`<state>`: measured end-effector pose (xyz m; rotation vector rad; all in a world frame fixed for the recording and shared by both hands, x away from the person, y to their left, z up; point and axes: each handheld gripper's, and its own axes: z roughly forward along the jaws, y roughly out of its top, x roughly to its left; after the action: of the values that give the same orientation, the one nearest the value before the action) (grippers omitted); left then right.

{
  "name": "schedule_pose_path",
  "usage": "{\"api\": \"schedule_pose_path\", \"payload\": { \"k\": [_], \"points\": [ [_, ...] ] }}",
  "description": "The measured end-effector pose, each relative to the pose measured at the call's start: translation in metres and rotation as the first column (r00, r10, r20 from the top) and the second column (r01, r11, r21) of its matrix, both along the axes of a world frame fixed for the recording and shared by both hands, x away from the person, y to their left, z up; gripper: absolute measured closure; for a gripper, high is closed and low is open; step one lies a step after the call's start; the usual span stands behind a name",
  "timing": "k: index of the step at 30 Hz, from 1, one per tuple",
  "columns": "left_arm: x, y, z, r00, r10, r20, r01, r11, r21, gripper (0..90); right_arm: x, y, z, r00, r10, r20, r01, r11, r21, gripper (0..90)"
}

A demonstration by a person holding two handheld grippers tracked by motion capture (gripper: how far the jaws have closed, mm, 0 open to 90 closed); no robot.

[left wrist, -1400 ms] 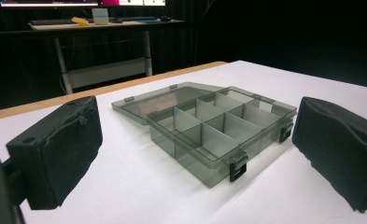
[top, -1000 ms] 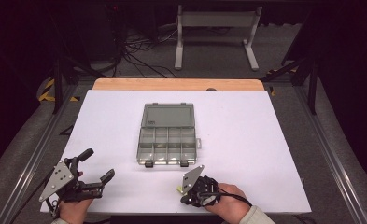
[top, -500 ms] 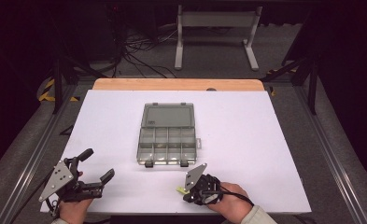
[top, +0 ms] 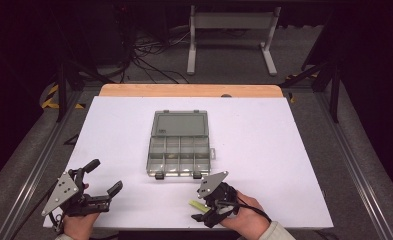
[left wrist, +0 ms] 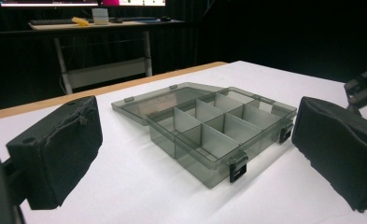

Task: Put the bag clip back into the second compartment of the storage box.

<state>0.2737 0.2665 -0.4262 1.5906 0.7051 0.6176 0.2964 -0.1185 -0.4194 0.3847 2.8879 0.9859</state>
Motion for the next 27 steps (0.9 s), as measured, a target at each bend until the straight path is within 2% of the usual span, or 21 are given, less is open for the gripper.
{"api": "schedule_pose_path", "payload": {
  "k": [3,12,17,22,26,27],
  "points": [
    [0.0,0.0,0.0,1.0,0.001,-0.001,-0.001,1.0,-0.001,2.2,0.001,0.0,0.001,0.9995,-0.028,0.017,0.028,1.0,0.005,16.7],
    [0.0,0.0,0.0,1.0,0.002,-0.002,-0.002,1.0,-0.003,2.2,0.003,0.0,-0.003,0.9958,-0.077,0.049,0.078,0.996,-0.031,18.0],
    [0.0,0.0,0.0,1.0,0.003,-0.001,-0.003,1.0,-0.003,2.2,0.004,0.003,-0.009,0.9942,-0.092,0.055,0.095,0.994,-0.048,22.7],
    [0.0,0.0,0.0,1.0,0.006,-0.002,-0.006,1.0,-0.007,2.1,0.003,0.005,-0.013,0.9953,-0.082,0.051,0.085,0.994,-0.061,28.9],
    [0.0,0.0,0.0,1.0,0.005,-0.001,-0.005,1.0,-0.005,2.1,0.002,0.007,-0.017,0.9952,-0.085,0.048,0.088,0.993,-0.074,35.6],
    [0.0,0.001,0.0,1.0,0.005,-0.002,-0.005,1.0,-0.006,2.1,0.002,0.008,-0.018,0.9956,-0.079,0.05,0.083,0.994,-0.075,41.3]
  ]
}}
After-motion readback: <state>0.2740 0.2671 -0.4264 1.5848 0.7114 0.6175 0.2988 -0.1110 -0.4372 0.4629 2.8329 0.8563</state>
